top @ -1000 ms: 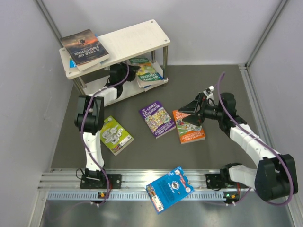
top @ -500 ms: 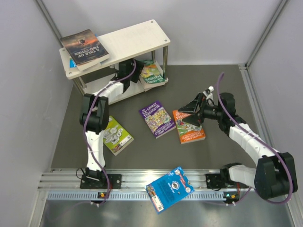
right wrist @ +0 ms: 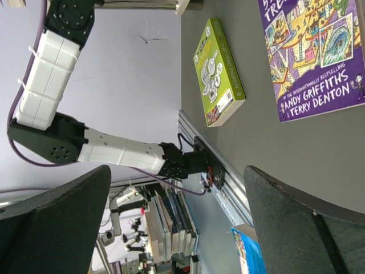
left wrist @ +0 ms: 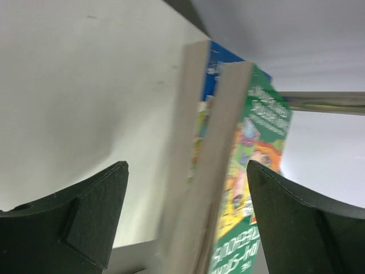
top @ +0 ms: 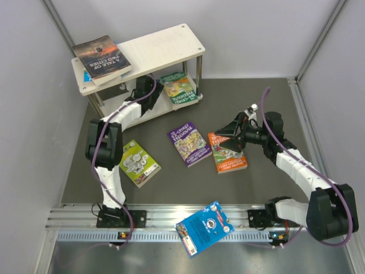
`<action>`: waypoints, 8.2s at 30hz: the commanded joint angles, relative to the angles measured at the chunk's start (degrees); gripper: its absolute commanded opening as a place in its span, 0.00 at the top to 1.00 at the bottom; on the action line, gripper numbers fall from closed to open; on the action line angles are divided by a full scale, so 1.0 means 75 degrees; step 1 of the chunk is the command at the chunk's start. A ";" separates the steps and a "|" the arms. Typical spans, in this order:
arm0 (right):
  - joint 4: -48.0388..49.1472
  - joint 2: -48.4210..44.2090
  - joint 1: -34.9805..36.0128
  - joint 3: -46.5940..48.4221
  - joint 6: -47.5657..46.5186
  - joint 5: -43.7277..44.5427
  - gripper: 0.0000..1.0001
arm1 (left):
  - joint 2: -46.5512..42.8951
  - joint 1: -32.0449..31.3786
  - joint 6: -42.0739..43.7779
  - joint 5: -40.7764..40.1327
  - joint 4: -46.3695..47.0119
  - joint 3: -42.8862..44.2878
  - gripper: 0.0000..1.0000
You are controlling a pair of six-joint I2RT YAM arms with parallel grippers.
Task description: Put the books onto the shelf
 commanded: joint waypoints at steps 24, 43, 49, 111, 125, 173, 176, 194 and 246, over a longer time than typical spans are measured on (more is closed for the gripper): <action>-0.7838 0.0367 -0.1049 0.2323 -0.4211 0.4135 0.01 | -0.4742 -0.2824 0.4191 0.4607 -0.2774 -0.4148 0.21; -0.7641 -0.1170 -0.0673 0.0284 -0.4000 0.3645 0.01 | -0.3879 -0.7598 0.5295 0.3191 -0.3876 -0.4174 0.13; -0.7711 -0.1405 -0.0673 0.0026 -0.4023 0.3563 0.01 | -0.3024 -0.8102 0.5365 0.3131 -0.3841 -0.3823 0.13; -0.2825 0.1828 0.2842 -0.0151 -0.0637 0.4019 0.00 | -0.2460 -0.2993 0.3807 0.3434 -0.3397 -0.4430 0.15; 0.0011 0.3787 0.3288 -0.0666 -0.0226 0.3716 0.00 | -0.3058 -0.3063 0.1839 0.6061 0.0505 -0.6880 0.89; 0.0269 0.0248 0.2985 0.1138 0.1250 0.2544 0.97 | -0.6128 -0.1470 0.0197 0.6308 0.1467 -0.7713 0.01; 0.0328 0.0224 0.2762 0.1349 0.1390 0.2438 0.99 | -0.6245 -0.1458 -0.0083 0.6284 0.1725 -0.7736 0.01; 0.4604 0.0575 0.2527 -0.0115 0.3874 0.2907 1.00 | -0.7042 -0.1458 -0.2229 0.5967 0.3413 -0.7983 0.18; 0.1652 0.6350 0.1437 0.7135 0.2656 0.1079 0.23 | -0.3633 -0.1294 0.0668 0.1246 0.0620 -0.3540 1.00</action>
